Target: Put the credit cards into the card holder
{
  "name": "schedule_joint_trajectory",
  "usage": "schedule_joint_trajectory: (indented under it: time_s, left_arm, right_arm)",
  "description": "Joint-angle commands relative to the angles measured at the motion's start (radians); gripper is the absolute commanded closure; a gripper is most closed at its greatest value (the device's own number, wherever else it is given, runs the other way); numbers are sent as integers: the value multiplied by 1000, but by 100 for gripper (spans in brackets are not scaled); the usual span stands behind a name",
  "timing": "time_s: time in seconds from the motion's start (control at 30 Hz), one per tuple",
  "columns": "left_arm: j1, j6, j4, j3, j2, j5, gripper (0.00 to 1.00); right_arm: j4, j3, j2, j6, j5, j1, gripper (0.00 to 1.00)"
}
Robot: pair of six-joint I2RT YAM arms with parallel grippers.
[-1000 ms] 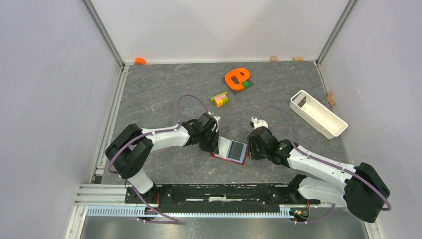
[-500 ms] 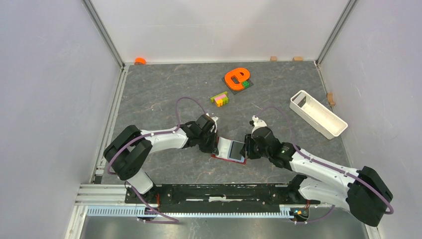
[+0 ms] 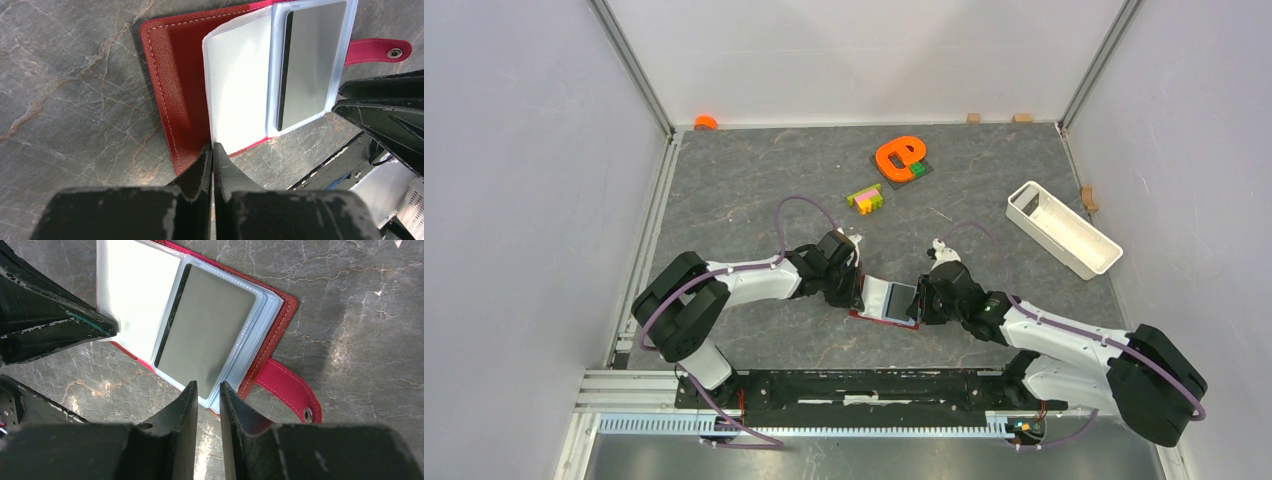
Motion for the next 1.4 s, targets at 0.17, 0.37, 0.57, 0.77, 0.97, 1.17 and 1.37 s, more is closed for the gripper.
schedule_joint_trajectory:
  time_s: [0.17,0.37,0.57,0.77,0.97,1.17,1.37]
  left_arm:
    - [-3,-26,10,-24,-21,29,96]
    - [-3,-23,14,-29,-16,34,98]
    - [-3,-25,21,-33,-13,39,98]
    - [-4,-25,30,-32,-1,52,98]
    - [-3,-25,35,-32,4,58,98]
    - [-3,-25,42,-29,10,67,98]
    - [-3,-26,48,-29,16,74,98]
  right_arm:
    - [129,-66,36,77,-18,-7,74]
    - [306,-141,36,138,-81,-18,73]
    - [407,-167,10,153,-95,-19,74]
    - [428,-144,-7,115,-97,-20,75]
    - [464,-119,6,80,-118,-20,75]
    - [487,-77,42,45,-155,-15,75]
    - [498,-38,83,16,-171,-2,74]
